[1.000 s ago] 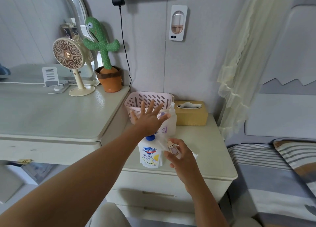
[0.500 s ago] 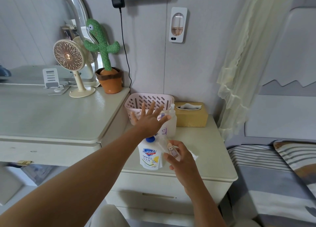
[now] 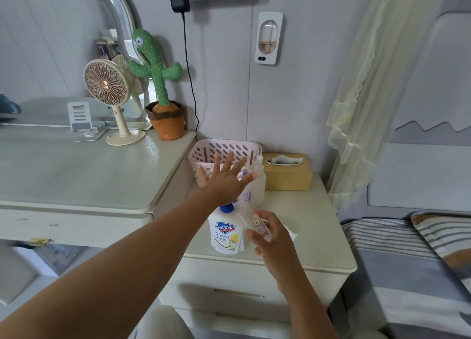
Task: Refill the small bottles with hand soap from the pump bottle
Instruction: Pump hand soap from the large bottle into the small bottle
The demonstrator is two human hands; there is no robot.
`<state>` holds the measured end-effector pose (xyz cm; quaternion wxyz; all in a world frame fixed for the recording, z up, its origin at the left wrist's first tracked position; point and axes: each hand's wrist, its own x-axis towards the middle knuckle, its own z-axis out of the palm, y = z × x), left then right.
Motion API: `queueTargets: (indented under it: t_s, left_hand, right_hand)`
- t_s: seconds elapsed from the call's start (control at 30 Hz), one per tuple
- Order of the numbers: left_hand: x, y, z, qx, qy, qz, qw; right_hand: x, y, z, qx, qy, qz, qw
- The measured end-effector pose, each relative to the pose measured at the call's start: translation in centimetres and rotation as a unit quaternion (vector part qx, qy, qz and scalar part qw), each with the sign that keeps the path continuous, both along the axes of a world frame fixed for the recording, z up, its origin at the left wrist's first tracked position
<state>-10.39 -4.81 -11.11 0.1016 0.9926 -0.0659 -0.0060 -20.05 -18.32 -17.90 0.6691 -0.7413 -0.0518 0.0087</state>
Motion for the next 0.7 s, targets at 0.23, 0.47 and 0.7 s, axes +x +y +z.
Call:
queueTargets:
  t_s: [0.23, 0.47, 0.7]
  left_hand:
    - [0.5, 0.4, -1.4, -0.012, 0.021, 0.018, 1.000]
    - [1.7, 0.6, -1.0, -0.049, 0.006, 0.039, 0.998]
    - [1.3, 0.7, -2.2, -0.080, 0.028, 0.053, 0.995]
  right_hand:
    - [-0.1, 0.4, -0.4, 0.005, 0.012, -0.002, 1.000]
    - [0.2, 0.1, -0.2, 0.009, 0.006, -0.002, 1.000]
    - [0.1, 0.6, -0.9, 0.008, 0.018, -0.005, 1.000]
